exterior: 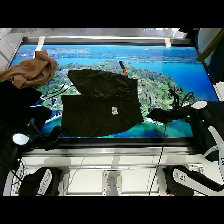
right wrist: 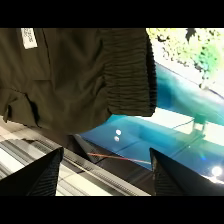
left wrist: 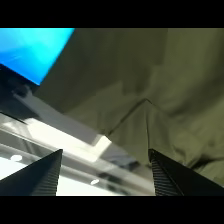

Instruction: Fold the clothes and pants, and hang the long-sleeved shirts on hangers.

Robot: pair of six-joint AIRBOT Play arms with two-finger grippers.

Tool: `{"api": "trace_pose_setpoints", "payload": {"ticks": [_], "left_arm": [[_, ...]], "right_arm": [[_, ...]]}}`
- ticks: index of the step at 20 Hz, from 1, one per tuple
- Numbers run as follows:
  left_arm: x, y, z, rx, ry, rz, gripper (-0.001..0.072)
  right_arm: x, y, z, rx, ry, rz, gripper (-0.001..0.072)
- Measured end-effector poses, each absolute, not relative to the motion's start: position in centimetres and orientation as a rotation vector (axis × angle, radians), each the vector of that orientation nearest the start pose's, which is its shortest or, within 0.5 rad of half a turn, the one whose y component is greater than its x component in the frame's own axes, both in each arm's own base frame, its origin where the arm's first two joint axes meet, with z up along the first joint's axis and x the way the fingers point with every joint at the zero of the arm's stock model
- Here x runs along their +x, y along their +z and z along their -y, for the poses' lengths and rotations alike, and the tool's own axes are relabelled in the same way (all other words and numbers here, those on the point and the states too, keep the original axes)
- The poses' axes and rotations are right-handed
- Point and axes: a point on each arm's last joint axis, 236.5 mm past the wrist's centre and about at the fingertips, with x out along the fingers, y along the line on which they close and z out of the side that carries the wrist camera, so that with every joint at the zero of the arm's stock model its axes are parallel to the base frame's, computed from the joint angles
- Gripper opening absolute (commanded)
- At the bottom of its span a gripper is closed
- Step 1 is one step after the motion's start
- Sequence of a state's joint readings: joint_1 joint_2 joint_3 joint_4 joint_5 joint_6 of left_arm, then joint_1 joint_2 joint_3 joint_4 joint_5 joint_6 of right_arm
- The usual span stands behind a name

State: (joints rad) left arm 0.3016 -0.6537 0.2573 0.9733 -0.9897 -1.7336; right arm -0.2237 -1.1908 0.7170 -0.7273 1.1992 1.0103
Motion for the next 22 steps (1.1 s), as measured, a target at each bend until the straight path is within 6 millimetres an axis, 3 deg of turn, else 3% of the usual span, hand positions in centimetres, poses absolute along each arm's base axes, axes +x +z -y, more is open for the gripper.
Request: {"api": "trace_pose_setpoints", "payload": {"ticks": [8,16,22], "left_arm": [[23.5,-8.4,2.9,-1.016,0.257,-1.090,0.0592],[22.3,-9.4,3.3,-1.002,0.261,-1.163,0.0592],[23.5,-9.3,2.3,-1.004,0.285,-1.099,0.0591]], "right_arm": [[30.7,-2.9,-10.4,0.623,0.539,-1.248,0.0589],[31.3,-2.5,-10.6,0.649,0.536,-1.224,0.0589],[31.6,-2.5,-10.4,0.648,0.524,-1.211,0.0588]]}}
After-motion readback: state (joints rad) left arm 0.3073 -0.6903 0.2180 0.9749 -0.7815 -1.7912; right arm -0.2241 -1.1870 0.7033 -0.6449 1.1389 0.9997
